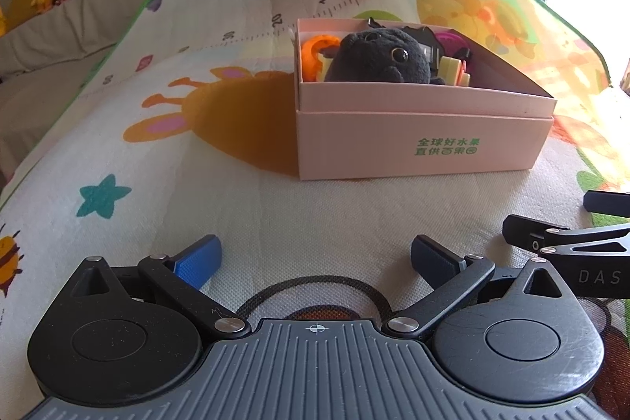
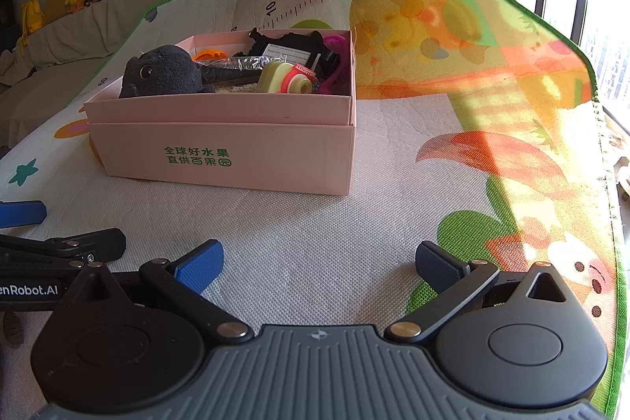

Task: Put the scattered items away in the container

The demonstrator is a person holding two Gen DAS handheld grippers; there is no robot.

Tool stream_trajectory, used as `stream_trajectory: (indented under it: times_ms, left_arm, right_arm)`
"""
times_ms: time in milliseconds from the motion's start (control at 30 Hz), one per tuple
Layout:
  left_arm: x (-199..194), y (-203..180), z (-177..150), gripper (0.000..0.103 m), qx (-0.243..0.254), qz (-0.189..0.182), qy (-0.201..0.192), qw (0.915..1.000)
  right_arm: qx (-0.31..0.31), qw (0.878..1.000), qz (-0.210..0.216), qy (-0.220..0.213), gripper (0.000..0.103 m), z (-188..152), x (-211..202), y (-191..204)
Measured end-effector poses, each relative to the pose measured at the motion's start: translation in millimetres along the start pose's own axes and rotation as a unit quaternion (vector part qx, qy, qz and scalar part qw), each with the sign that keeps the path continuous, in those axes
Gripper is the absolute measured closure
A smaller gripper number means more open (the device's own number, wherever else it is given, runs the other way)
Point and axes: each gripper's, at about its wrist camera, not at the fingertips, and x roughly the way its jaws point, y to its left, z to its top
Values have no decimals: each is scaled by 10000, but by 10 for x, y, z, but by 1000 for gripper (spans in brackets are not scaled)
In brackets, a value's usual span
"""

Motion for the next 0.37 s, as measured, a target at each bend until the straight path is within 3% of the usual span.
stream_trajectory:
  times_ms: [367]
  left_arm:
    - [-39,11,-15,0,14,-85,53,9999]
  right_arm:
    - [2,10000,3,-1,0,0,3,-3]
